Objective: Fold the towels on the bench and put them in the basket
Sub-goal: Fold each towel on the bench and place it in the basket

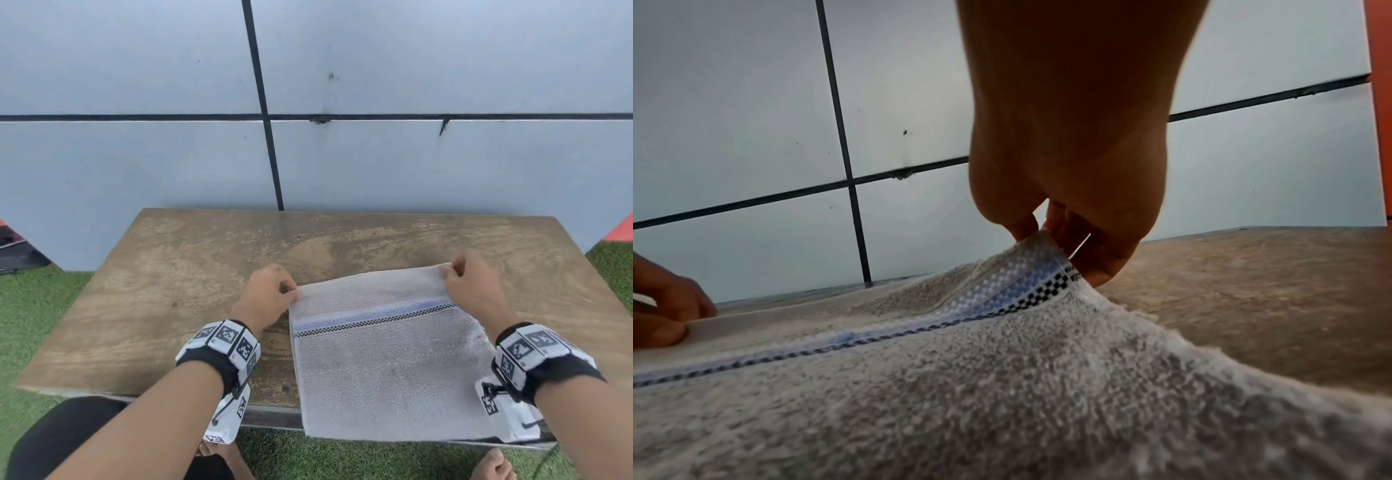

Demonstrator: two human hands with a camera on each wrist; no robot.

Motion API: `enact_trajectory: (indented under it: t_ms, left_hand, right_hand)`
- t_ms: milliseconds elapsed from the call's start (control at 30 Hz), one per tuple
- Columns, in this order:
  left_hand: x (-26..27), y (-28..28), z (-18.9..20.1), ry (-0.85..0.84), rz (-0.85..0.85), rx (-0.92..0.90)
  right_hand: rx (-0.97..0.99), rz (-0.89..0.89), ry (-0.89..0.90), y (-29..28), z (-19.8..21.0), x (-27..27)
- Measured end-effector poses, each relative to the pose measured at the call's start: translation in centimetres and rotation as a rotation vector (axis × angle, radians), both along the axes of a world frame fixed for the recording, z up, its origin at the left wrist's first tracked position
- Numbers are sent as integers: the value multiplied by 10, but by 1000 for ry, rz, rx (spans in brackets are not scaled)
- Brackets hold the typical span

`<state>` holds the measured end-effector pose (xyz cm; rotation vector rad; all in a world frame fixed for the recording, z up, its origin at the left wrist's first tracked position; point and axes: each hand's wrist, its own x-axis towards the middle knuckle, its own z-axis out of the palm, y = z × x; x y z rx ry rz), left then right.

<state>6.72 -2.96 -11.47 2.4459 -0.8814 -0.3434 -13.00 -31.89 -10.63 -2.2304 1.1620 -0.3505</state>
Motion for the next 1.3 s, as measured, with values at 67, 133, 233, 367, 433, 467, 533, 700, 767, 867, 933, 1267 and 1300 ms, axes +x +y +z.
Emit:
enact_trajectory:
  t_ms: [67,133,233,367,433,467,533,700,767,867,933,1267,1300]
  left_hand:
    - [0,-2,-1,-10,-13,-16]
    - [-1,-4,-1,-19,-33,-1]
    - [0,-8,1,-9,-29,27]
    - [3,-11,3,35,-30,52]
    - [3,-9,4,34,-46,52]
    - [2,-7,7,25,-57,47]
    - [0,-3,14,20,-68,12]
    - [4,-2,59,-4,-48,-91]
    - [10,-5,89,-33,-75,-118]
    - [22,-11,145,-127,-89,-202]
    - [29,-13,183,-208,-79,-294]
    - [0,18,241,-313,-26,-606]
    - [-6,25,225,-280,-30,-562]
  right_hand:
    - [-6,3,5,-3,-6,3]
    - [-7,16,16,-6,-10,5]
    - [-32,34,43,-10,-16,10]
    - [-55,92,47,-10,-15,11]
    - [-29,69,-5,-8,-9,11]
    - [-17,53,-42,-7,-5,10]
    - [-6,39,-110,-6,7,6]
    - [-5,76,-199,-14,55,-2]
    - [-48,75,-248,-20,80,0]
    - [-74,55,-336,-25,132,1]
    - [-93,52,-414,-29,169,1]
    - [-191,144,-588,-4,214,-27]
    - [-163,176,-518,1,201,-35]
